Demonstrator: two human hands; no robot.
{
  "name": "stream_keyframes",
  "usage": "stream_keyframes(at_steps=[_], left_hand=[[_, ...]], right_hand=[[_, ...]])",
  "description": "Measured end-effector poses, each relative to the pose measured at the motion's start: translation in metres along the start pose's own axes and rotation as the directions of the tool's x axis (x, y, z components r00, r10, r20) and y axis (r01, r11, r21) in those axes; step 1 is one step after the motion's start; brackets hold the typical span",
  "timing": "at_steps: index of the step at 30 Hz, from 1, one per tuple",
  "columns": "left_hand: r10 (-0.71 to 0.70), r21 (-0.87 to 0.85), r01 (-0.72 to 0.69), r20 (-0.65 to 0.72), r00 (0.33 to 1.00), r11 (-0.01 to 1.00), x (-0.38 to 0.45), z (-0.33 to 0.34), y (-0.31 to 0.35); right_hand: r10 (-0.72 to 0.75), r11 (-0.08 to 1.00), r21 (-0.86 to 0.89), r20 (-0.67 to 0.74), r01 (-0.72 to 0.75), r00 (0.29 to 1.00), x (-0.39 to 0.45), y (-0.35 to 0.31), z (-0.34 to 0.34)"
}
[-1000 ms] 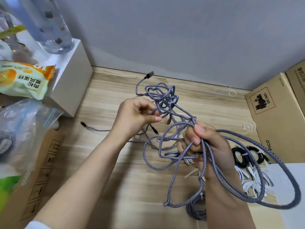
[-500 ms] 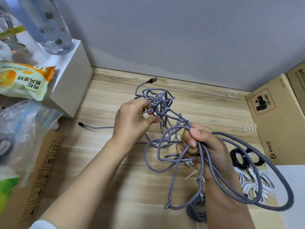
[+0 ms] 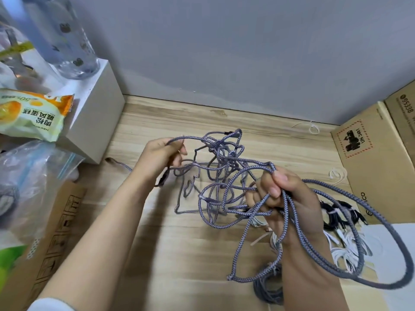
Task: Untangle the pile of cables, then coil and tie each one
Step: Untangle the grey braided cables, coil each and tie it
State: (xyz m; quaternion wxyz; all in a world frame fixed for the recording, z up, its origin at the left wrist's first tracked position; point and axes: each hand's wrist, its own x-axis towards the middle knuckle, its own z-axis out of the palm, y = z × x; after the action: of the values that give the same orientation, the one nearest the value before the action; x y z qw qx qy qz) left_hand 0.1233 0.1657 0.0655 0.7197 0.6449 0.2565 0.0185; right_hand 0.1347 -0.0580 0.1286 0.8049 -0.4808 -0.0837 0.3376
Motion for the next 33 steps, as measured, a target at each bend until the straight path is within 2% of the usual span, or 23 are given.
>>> stream_keyframes(at_steps=[2, 4, 6, 7, 9, 11, 13, 15, 17, 19, 22, 25, 26, 27, 29, 30, 31, 33], left_hand=[[0.001, -0.043, -0.001, 0.016, 1.000, 0.999, -0.003, 0.003, 0.006], [0.101, 0.095, -0.104, 0.030, 0.994, 0.990, -0.004, 0.004, 0.011], [0.196, 0.218, -0.217, 0.115, 0.974, 0.952, -0.007, 0.001, 0.014], [0.228, 0.226, -0.263, 0.170, 0.959, 0.938, -0.009, 0.000, 0.017], [0.293, 0.115, -0.338, 0.293, 0.910, 0.934, -0.014, 0.000, 0.023], [0.350, 0.010, -0.378, 0.350, 0.869, 0.926, -0.018, 0.002, 0.028], [0.337, 0.053, -0.380, 0.363, 0.869, 0.924, -0.018, 0.002, 0.030], [0.291, 0.184, -0.377, 0.370, 0.882, 0.908, -0.016, 0.003, 0.029], [0.275, 0.424, -0.409, 0.342, 0.898, 0.808, -0.015, 0.008, 0.026], [0.249, 0.655, -0.406, 0.323, 0.913, 0.637, -0.018, 0.019, 0.025], [0.175, 0.794, -0.353, 0.307, 0.936, 0.495, -0.024, 0.029, 0.024], [0.132, 0.829, -0.339, 0.314, 0.940, 0.444, -0.019, 0.027, 0.021], [0.111, 0.804, -0.349, 0.339, 0.934, 0.482, -0.017, 0.025, 0.020], [0.073, 0.729, -0.337, 0.369, 0.927, 0.595, -0.014, 0.022, 0.018], [-0.025, 0.403, -0.164, 0.425, 0.905, 0.900, -0.010, 0.014, 0.014], [-0.072, 0.244, -0.045, 0.448, 0.891, 0.969, -0.008, 0.009, 0.011], [-0.117, 0.161, 0.045, 0.478, 0.870, 0.986, -0.007, 0.003, 0.008], [-0.173, 0.194, 0.079, 0.534, 0.828, 0.978, -0.009, -0.001, 0.004]], right_hand=[[0.017, 1.000, -0.023, -0.001, -0.017, 1.000, 0.000, 0.001, 0.000], [0.053, 0.993, -0.102, -0.026, -0.055, 0.998, 0.000, 0.002, 0.000], [0.082, 0.982, -0.167, -0.057, -0.091, 0.995, 0.001, 0.002, 0.002], [0.092, 0.977, -0.189, -0.071, -0.104, 0.993, 0.001, 0.001, 0.002], [0.093, 0.968, -0.225, -0.084, -0.109, 0.992, 0.001, 0.000, 0.003], [0.080, 0.960, -0.260, -0.085, -0.099, 0.993, 0.001, -0.001, 0.003], [0.076, 0.939, -0.329, -0.075, -0.097, 0.994, 0.001, -0.001, 0.003], [0.102, 0.911, -0.397, -0.043, -0.111, 0.994, 0.002, -0.001, 0.006], [0.138, 0.879, -0.460, 0.001, -0.122, 0.990, 0.004, -0.001, 0.010], [0.152, 0.849, -0.517, 0.039, -0.111, 0.988, 0.006, -0.001, 0.014], [0.169, 0.841, -0.531, 0.074, -0.105, 0.983, 0.009, 0.001, 0.017], [0.183, 0.817, -0.566, 0.079, -0.107, 0.980, 0.010, 0.000, 0.013], [0.177, 0.824, -0.557, 0.087, -0.099, 0.980, 0.010, 0.000, 0.011], [0.160, 0.839, -0.537, 0.100, -0.082, 0.982, 0.009, -0.001, 0.008], [0.111, 0.880, -0.474, 0.133, -0.035, 0.985, 0.005, -0.001, 0.003], [0.092, 0.898, -0.439, 0.143, -0.020, 0.985, 0.004, -0.001, 0.002], [0.079, 0.912, -0.411, 0.152, -0.010, 0.985, 0.002, 0.000, 0.000], [0.061, 0.919, -0.394, 0.171, 0.012, 0.983, 0.001, 0.000, 0.000]])
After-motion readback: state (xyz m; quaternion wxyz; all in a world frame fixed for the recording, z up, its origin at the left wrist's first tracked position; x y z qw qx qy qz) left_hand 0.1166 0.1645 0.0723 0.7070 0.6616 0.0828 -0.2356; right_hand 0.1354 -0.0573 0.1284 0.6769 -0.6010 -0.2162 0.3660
